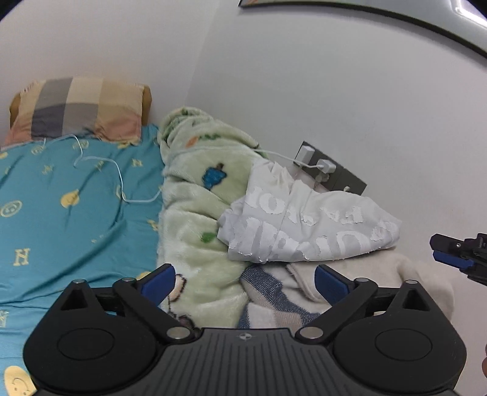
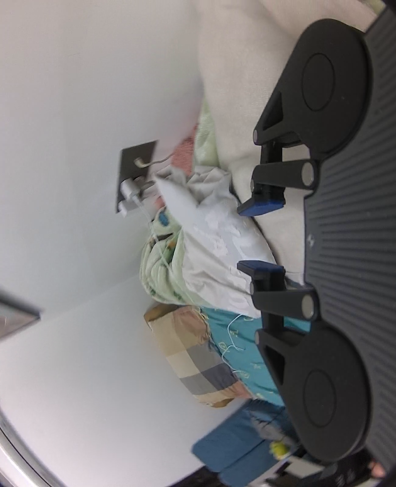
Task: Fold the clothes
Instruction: 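Open both grippers and withdraw from the T-shirt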
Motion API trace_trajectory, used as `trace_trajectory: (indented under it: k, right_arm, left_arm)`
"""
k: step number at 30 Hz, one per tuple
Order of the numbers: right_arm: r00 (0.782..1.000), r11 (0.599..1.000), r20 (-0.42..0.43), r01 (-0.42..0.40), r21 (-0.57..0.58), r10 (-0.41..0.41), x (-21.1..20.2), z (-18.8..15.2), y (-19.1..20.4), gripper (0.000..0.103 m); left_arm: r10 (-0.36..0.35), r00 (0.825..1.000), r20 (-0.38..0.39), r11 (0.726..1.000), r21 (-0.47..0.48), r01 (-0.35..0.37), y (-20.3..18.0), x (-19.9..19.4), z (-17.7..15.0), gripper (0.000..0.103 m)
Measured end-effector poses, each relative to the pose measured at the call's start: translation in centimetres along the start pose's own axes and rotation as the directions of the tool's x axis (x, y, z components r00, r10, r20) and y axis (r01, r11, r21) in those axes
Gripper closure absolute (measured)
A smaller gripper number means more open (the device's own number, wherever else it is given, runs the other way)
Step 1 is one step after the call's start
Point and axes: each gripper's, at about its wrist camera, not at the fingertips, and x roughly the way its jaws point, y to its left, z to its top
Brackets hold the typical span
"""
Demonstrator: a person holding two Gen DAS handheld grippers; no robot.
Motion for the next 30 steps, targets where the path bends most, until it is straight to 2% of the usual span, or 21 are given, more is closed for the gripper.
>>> trace_trajectory:
  k: [5,7,12,15,16,18,22,30]
  right_arm:
    - [0.998,0.994,0.062,0.002,-0.106,0.004,-2.7,-2.1,2.6,0.066]
    - [0.996,0.991,0.091,0.001,-0.135,0.011,-3.8,-3.2,3.5,0.05]
    - [0.986,0.981,0.167,0.007,-0.194,0.026,-6.2,-5.6,6.1,0.029]
    - [0.978,0.973,0.204,0.008,-0.232,0.04,-7.4,-7.0,7.9,0.023]
    - [0.975,0.968,0.217,0.02,-0.251,0.036,-7.8,-7.5,8.6,0.01]
    - [0.971,0.961,0.237,0.037,-0.275,0.03,-8.4,-8.3,9.5,0.0]
    - [0.966,0.956,0.258,0.057,-0.288,0.02,-9.1,-9.3,10.2,0.0]
    - [0.956,0.948,0.293,0.089,-0.306,0.005,-10.3,-11.1,11.3,0.0]
  left_arm:
    - [0.017,0.997,0.079,0.998,0.067,-0.022,0.6,-5.3,-1.5,0.0]
    - [0.028,0.993,0.116,0.994,0.103,-0.04,0.7,-6.9,-1.9,0.0]
    - [0.028,0.979,0.204,0.986,0.156,-0.061,0.9,-10.8,-3.2,0.0]
    - [0.058,0.966,0.252,0.984,0.149,-0.098,0.9,-12.7,-3.9,0.0]
    - [0.066,0.964,0.258,0.984,0.144,-0.106,1.0,-13.1,-4.1,0.0]
    - [0.078,0.961,0.266,0.984,0.134,-0.117,1.0,-13.9,-4.5,0.0]
    - [0.072,0.962,0.262,0.984,0.136,-0.111,1.4,-15.0,-5.2,0.0]
    - [0.111,0.951,0.287,0.982,0.116,-0.15,2.0,-16.1,-5.3,0.0]
